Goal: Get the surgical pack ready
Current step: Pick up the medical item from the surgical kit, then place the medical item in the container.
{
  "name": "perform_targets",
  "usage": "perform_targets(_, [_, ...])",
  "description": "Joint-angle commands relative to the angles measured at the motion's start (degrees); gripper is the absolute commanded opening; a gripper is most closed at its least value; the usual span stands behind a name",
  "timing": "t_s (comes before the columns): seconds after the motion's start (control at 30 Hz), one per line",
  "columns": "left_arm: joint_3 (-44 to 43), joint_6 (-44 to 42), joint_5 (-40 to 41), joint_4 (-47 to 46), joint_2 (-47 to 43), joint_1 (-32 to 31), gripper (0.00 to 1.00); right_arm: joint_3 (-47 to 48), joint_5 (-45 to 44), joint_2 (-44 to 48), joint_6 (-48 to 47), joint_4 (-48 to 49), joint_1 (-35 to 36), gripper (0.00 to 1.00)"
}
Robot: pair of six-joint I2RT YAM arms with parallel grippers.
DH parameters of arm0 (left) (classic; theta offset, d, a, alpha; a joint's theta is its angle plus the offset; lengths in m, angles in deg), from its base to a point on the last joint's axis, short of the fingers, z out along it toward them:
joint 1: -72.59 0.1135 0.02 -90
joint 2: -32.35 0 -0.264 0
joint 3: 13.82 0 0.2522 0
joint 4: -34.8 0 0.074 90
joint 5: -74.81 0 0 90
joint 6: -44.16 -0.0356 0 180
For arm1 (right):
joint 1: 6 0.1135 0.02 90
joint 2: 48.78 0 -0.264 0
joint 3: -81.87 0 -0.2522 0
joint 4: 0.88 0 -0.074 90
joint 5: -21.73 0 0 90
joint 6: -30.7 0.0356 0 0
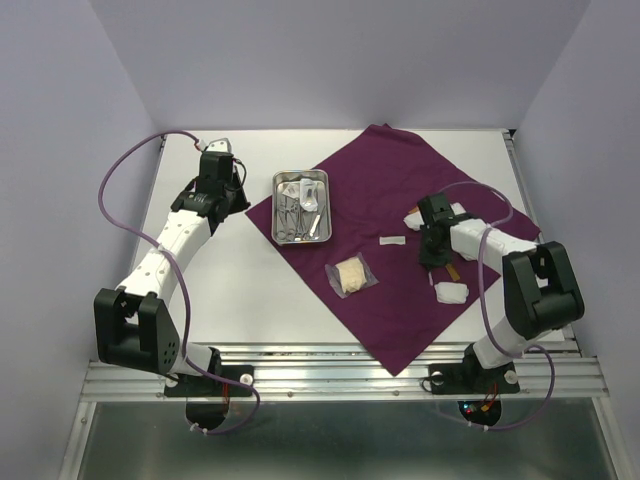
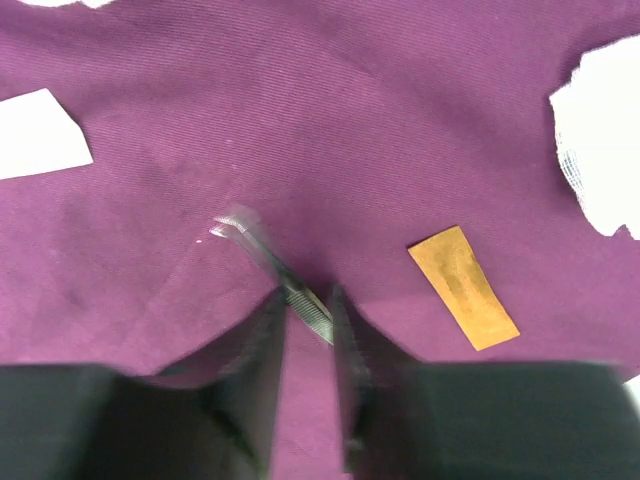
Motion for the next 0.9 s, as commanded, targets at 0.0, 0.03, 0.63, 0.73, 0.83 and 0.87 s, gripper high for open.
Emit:
perform_targets(0.0, [-2.6,-0.1,0.4,-0.4,-1.2,0.3,0.33,1.2,0.6,2.0,-1.1,1.3,-0.4,0.22])
perform_targets(0.03, [-2.7,-0.2,0.4,-0.3,-1.2,0.3,0.33,1.7,0.6,2.6,-1.3,0.8,-0.4,0.18])
perform_targets(0.63, [-1.7,0.0,1.1,-0.5,-1.9,0.3,0.33,22.6,8.5,2.9,5.3,-0.7,8.5,0.01])
perform_targets(0.73, [-1.6,0.0,1.3,-0.4,-2.5,0.3,0.33,29.8,8.5,-3.0,6.4,0.9,12.3,0.01])
perform_targets(0.83, [-1.6,0.1,1.7,0.1,-3.0,0.3,0.33,38.6,7.3,-10.8,7.8,0.7,16.7,0.01])
perform_targets(0.87, [-1.6,0.0,1.9,0.1,-3.4,0.3,0.33,40.8,7.1,-12.9,8.7,0.7,18.3,0.01])
